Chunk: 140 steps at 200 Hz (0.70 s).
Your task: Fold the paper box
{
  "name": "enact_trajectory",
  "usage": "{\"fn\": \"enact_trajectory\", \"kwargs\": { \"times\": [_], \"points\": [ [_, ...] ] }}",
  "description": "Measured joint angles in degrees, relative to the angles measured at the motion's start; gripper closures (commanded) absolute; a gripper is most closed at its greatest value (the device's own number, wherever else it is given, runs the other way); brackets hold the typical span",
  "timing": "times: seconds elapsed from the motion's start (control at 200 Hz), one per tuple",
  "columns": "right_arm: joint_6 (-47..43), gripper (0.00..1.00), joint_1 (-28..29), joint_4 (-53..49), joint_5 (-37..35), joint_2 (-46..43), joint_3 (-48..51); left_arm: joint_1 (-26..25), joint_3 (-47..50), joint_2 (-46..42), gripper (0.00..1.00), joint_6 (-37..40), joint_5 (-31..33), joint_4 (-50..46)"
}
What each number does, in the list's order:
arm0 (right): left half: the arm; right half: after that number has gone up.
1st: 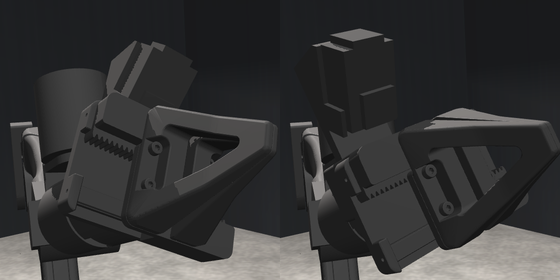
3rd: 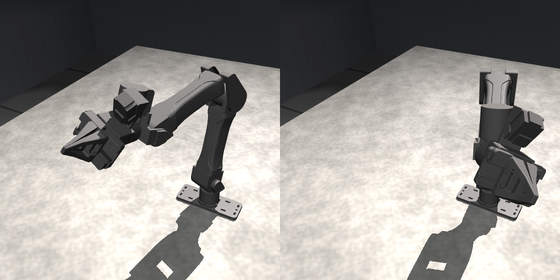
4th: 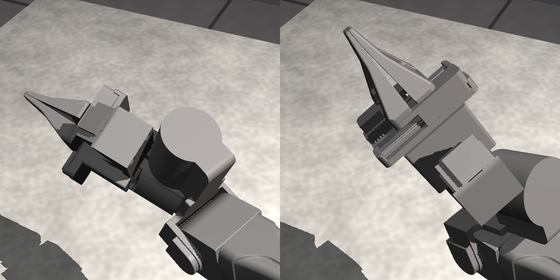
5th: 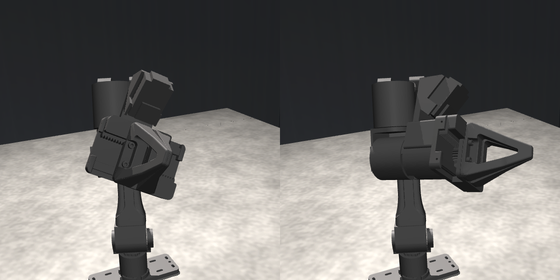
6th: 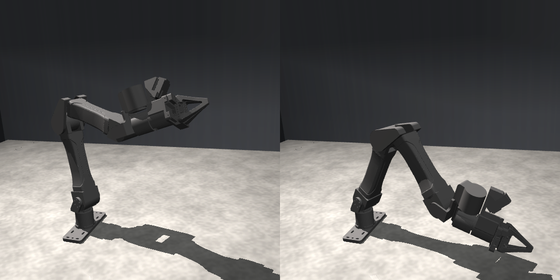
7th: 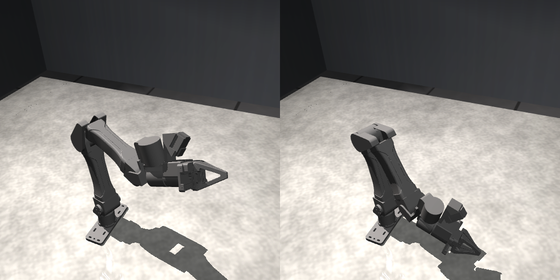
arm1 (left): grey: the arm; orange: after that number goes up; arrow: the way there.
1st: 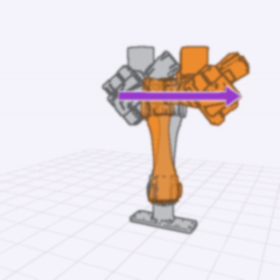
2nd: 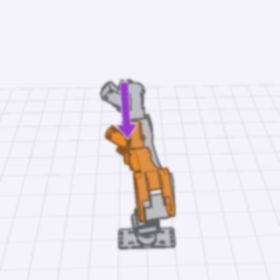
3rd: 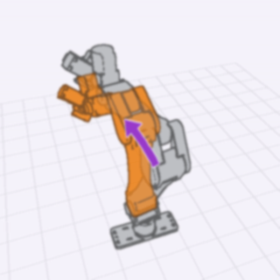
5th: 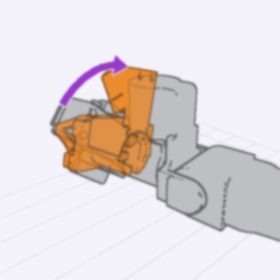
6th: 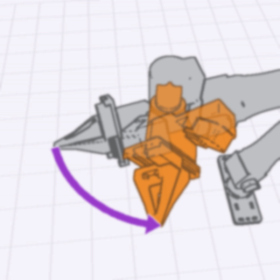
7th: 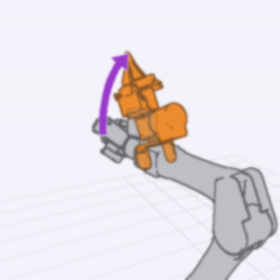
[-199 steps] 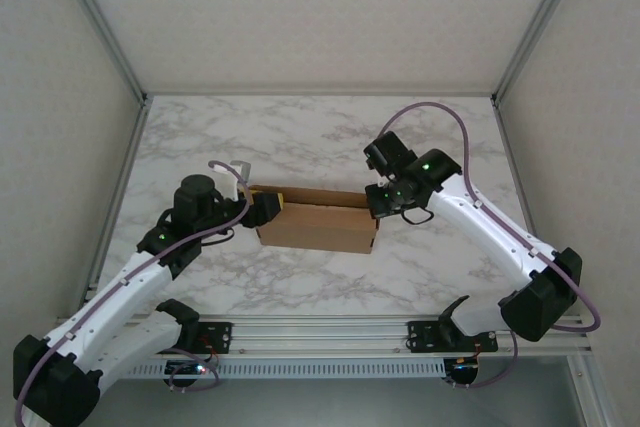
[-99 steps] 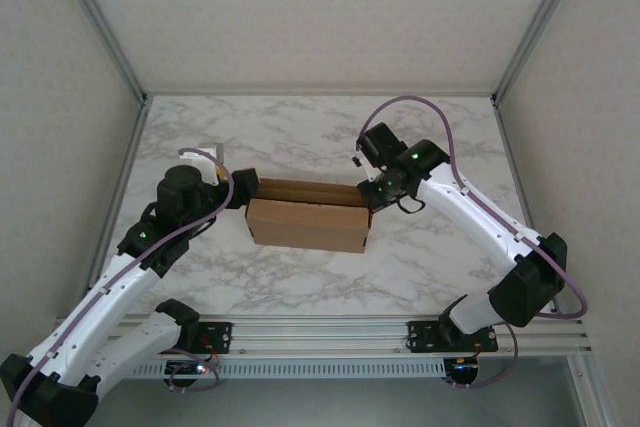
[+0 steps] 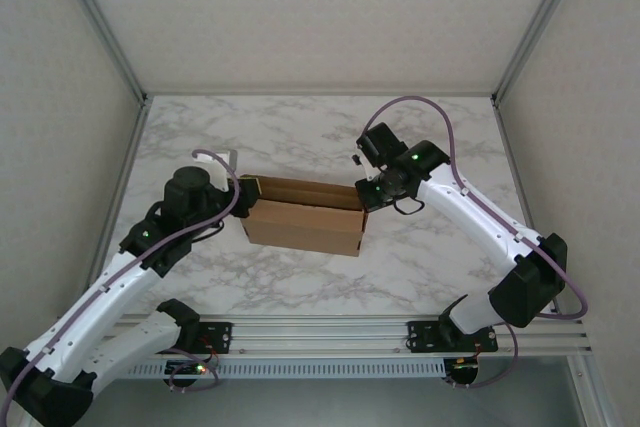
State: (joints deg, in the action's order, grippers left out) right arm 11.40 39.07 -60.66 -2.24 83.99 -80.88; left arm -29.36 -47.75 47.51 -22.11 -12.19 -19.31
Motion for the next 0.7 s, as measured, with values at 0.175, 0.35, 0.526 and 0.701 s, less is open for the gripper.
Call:
{"fn": "enact_trajectory", "kwargs": {
  "times": [0.175, 0.35, 0.526, 0.701],
  "points": [
    [0.0, 1.0, 0.0, 0.0, 0.1, 0.0, 0.0, -5.6, -0.8, 0.4, 0.97, -3.0, -8.7, -0.4],
    [-0.1, 1.0, 0.0, -0.1, 0.1, 0.0, 0.0, -10.5, -0.7, 3.3, 1.0, -7.6, -16.3, -0.9],
    [-0.3, 1.0, 0.0, -0.2, 0.2, 0.0, 0.0, -15.4, 0.6, 7.8, 1.0, -8.2, -18.3, -1.6],
    [-0.9, 1.0, 0.0, -0.3, 0.7, -0.4, 0.1, -16.3, 3.1, 12.5, 1.0, -8.5, -13.0, -0.7]
  ]
}}
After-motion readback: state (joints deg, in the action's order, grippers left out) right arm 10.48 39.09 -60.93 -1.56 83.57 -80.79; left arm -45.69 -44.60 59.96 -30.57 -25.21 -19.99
